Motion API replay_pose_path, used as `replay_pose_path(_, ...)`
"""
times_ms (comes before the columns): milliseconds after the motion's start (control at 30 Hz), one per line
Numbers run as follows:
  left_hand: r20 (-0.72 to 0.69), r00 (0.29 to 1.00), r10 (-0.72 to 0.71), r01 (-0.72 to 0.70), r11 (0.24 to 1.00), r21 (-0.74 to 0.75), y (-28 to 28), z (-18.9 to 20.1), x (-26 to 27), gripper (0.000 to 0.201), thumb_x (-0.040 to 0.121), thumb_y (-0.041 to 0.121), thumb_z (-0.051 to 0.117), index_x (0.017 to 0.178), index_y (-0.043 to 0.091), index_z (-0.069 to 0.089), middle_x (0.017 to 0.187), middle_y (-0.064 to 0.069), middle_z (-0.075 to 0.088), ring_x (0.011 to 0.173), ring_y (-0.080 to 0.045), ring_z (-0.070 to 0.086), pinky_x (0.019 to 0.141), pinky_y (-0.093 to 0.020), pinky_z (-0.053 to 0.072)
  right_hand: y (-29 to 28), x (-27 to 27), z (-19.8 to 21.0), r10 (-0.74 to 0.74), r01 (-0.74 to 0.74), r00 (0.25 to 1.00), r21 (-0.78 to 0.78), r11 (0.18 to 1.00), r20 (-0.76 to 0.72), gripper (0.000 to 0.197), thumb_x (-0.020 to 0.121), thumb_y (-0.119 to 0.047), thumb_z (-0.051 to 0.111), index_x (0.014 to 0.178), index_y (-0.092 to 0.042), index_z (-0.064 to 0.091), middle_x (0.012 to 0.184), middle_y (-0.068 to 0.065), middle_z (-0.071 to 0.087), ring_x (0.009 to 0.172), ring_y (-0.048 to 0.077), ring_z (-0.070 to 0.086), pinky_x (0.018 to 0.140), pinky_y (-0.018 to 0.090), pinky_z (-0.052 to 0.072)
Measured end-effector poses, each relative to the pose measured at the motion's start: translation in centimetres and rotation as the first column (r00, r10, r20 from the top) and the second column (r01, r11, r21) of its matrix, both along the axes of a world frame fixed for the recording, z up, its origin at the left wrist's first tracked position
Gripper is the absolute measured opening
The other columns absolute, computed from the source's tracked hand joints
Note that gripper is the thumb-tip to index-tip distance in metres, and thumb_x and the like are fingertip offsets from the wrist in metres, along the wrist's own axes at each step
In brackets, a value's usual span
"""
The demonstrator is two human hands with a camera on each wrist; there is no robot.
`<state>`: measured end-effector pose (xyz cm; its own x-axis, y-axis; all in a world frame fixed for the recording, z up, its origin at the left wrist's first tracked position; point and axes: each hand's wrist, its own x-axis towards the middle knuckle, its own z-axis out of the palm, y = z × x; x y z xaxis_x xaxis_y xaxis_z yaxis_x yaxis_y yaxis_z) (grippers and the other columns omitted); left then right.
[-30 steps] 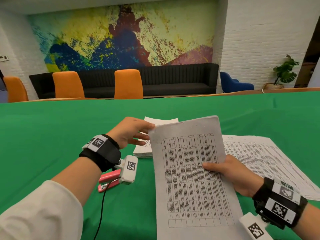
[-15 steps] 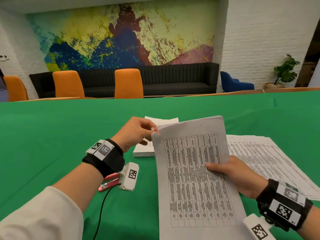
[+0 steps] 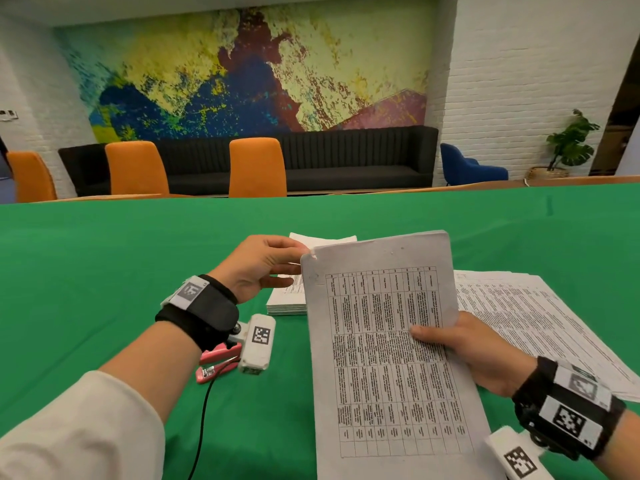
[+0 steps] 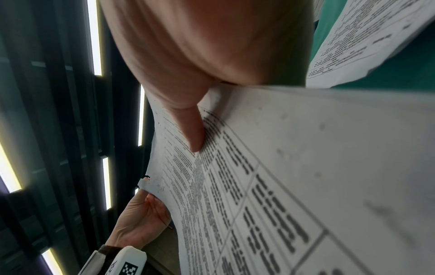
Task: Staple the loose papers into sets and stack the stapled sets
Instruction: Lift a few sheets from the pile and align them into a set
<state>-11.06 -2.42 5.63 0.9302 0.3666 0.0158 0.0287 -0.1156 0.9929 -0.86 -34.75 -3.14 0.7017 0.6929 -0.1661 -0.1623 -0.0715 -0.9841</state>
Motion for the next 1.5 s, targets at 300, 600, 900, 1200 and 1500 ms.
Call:
replay_pose_path(300,0.022,1.0,-0.009,0.007,0.997,0.076,-0.3,0.4,0.3,0.017,0.083,0.003,0.082,0.084,0.016,0.071,0.084,-0.003,0.075,0.069,-0.014,0.068,0.059,-0.025,0.053,-0.1,-0.1,0.2,0.036,-0.036,0.999,0.009,0.999,-0.014,0.036,0.091,-0.011,0.067,0.125,0.002,0.064,0.115,0.027,0.074,0.102,0.045,0.073,0.08,0.047,0.064)
replay_pose_path(600,0.122,0.988,0.091,-0.112,0.978,0.177,-0.3,0.4,0.1,0.011,0.083,0.006,0.083,0.083,0.013,0.076,0.085,-0.008,0.076,0.071,-0.014,0.066,0.059,-0.026,0.052,-0.2,0.2,0.1,0.042,-0.041,0.999,0.011,0.999,-0.032,0.039,0.091,-0.009,0.068,0.127,0.003,0.063,0.118,0.028,0.072,0.106,0.046,0.072,0.088,0.052,0.063)
replay_pose_path(900,0.053,0.998,0.038,-0.038,0.999,0.011,0.4,-0.3,0.3,0.017,0.085,-0.001,0.079,0.08,0.014,0.071,0.085,-0.005,0.072,0.076,-0.016,0.063,0.056,-0.025,0.052,-0.1,0.3,0.4,0.073,-0.073,0.997,-0.004,0.997,-0.013,0.041,0.09,-0.01,0.069,0.129,0.001,0.062,0.121,0.028,0.071,0.11,0.047,0.07,0.095,0.056,0.059)
replay_pose_path(1200,0.127,0.992,0.029,-0.021,0.998,-0.058,1.3,-0.3,-0.7,0.034,0.101,0.045,0.059,0.113,0.018,0.076,0.115,-0.004,0.077,0.099,-0.019,0.067,0.086,-0.037,0.053,-0.4,0.5,0.4,0.076,-0.076,0.997,-0.005,0.997,-0.003,0.042,0.091,-0.011,0.068,0.131,0.001,0.061,0.123,0.029,0.07,0.113,0.049,0.068,0.102,0.063,0.052)
replay_pose_path(1500,0.073,0.997,-0.01,0.011,1.0,-0.01,-0.4,-1.3,-0.5,0.016,0.09,0.014,0.078,0.104,0.007,0.074,0.1,-0.011,0.079,0.092,-0.028,0.076,0.073,-0.032,0.065,0.3,0.5,0.9,0.074,-0.074,0.997,-0.019,0.997,-0.001,0.042,0.09,-0.011,0.071,0.13,-0.001,0.063,0.123,0.026,0.071,0.113,0.047,0.069,0.104,0.064,0.05)
